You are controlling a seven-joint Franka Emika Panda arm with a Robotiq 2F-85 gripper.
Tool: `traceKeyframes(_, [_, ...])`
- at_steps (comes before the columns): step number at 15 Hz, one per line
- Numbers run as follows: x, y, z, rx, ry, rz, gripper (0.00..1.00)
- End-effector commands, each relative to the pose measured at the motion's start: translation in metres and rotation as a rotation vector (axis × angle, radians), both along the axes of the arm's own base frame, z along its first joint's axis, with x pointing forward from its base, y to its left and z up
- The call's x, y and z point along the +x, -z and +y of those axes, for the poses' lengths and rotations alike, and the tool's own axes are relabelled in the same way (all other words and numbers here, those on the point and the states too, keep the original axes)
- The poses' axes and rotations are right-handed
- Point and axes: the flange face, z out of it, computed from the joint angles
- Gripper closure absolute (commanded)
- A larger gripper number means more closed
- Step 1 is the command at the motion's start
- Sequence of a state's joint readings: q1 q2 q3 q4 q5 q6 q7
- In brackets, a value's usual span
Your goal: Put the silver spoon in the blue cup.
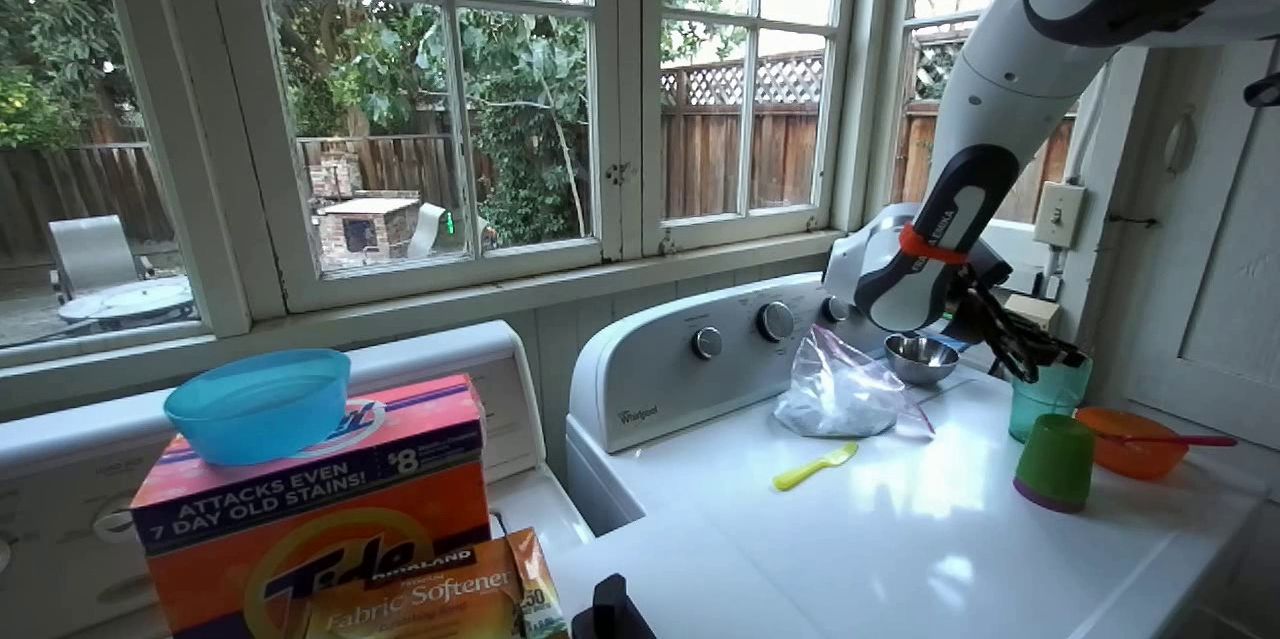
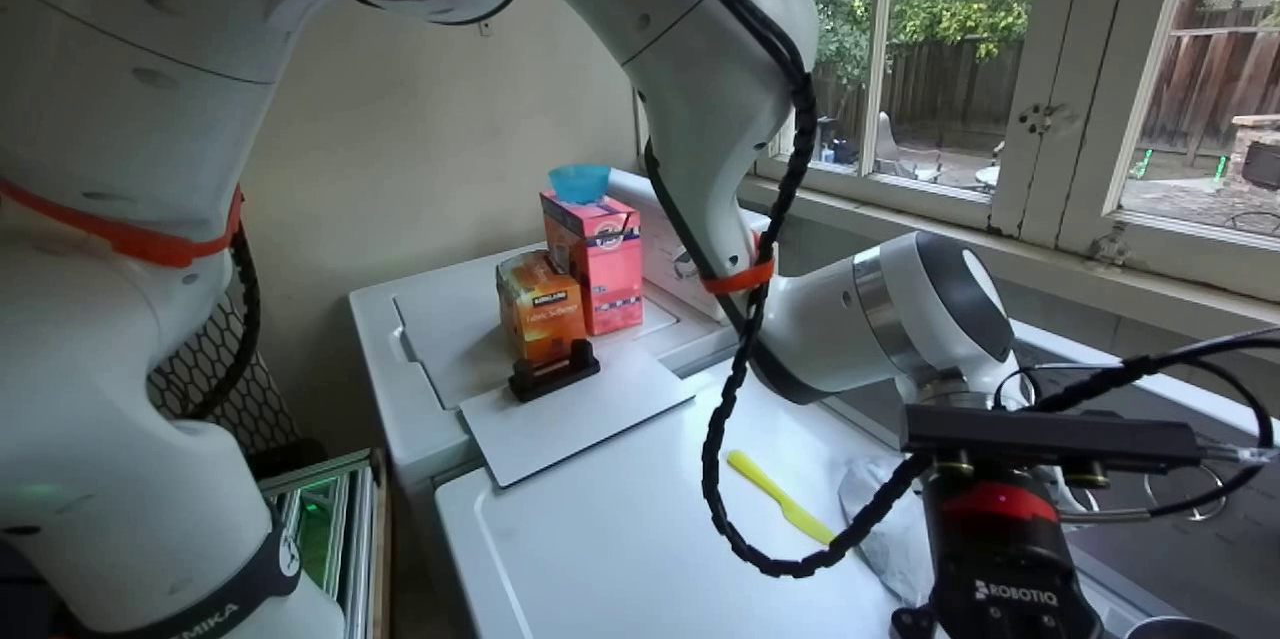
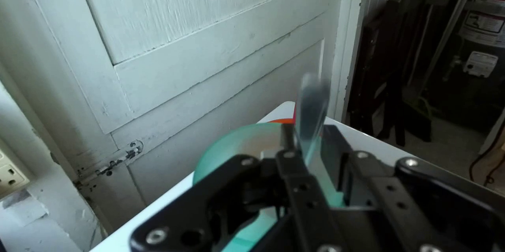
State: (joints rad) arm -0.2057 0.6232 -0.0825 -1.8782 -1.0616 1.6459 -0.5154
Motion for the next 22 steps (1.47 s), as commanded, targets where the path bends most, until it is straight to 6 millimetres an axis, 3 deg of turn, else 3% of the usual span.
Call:
traceKeyframes(1, [0.003, -0.007, -0.004, 0.013, 0.018, -0.042, 0.44])
traceKeyframes(6, [0.007, -0.037, -0.009, 0.022, 0.016, -0.086, 0.05])
traceKeyframes(7, [0.007, -0.044, -0.008, 0.029, 0.014, -0.094, 0.0])
traceKeyframes(10, [0.003, -0.071, -0.009, 0.077, 0.074, -0.072, 0.0])
traceKeyframes(15, [0.005, -0.115, -0.002, 0.33, 0.131, -0.032, 0.0])
traceKeyframes(22, [0.021, -0.179, 0.034, 0.616, 0.353, -0.134, 0.0])
